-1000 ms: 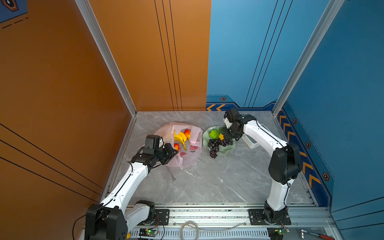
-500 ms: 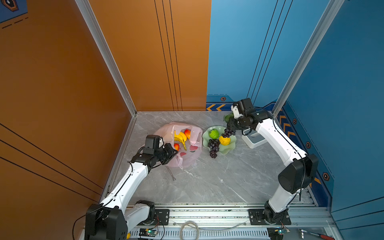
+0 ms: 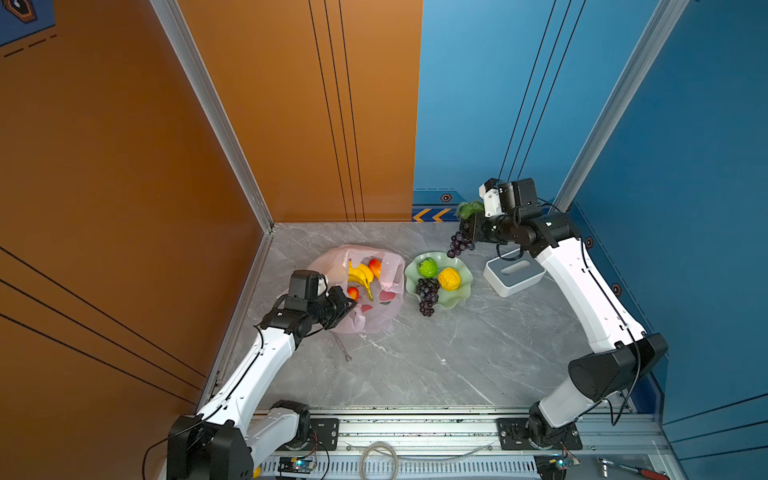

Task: Place the fruits into the plastic bag
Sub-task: 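Grasp the purple grapes by the stem with the right gripper and lift, then carry the grapes into the pink bag opening held by the left gripper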

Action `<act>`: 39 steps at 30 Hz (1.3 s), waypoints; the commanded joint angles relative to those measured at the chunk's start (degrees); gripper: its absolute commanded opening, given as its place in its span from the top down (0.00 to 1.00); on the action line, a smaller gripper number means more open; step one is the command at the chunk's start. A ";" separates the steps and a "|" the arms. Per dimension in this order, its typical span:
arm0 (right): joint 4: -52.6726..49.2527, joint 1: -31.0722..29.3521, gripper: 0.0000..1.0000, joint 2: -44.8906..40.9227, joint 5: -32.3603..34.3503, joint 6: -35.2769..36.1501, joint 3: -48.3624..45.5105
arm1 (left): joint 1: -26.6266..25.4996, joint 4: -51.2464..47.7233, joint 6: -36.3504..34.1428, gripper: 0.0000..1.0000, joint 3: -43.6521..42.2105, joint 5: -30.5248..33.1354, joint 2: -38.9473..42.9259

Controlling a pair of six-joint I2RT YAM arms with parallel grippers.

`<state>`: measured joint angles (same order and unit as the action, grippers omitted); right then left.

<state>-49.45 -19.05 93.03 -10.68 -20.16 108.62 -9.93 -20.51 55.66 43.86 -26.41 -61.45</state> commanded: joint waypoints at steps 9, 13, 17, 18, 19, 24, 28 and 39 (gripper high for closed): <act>3.06 0.15 0.67 -4.08 -6.58 -8.60 4.59 | -1.21 0.47 0.94 1.00 -0.26 1.09 1.51; 6.49 -0.26 0.67 -4.53 -9.42 -12.99 4.26 | -1.39 0.72 1.10 1.00 -0.15 1.10 1.42; 10.81 -1.71 0.67 -4.62 -12.08 -17.86 2.65 | -1.53 0.74 1.20 1.00 -0.26 1.19 1.73; 11.83 -2.07 0.67 -4.71 -12.53 -18.76 2.13 | -1.51 0.74 1.25 1.00 -0.35 1.28 1.85; 13.07 -2.51 0.67 -4.79 -12.86 -19.79 1.51 | -1.60 0.74 1.29 1.00 -0.43 1.30 2.03; 17.28 -4.55 0.67 -4.71 -14.37 -23.44 -0.47 | -1.84 0.74 1.63 1.00 -0.70 1.67 2.65; 18.73 -6.28 0.67 -4.54 -14.72 -24.64 -1.42 | -2.26 0.82 2.21 1.00 -0.77 2.11 3.00; 22.78 -11.29 0.68 -4.70 -14.72 -26.59 -7.84 | -3.61 0.91 3.11 1.00 -0.62 3.29 3.62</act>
<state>-30.26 -29.28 89.89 -24.47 -45.50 102.69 -12.88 -20.32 58.39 43.83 -24.45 -58.94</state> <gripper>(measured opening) 0.329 0.045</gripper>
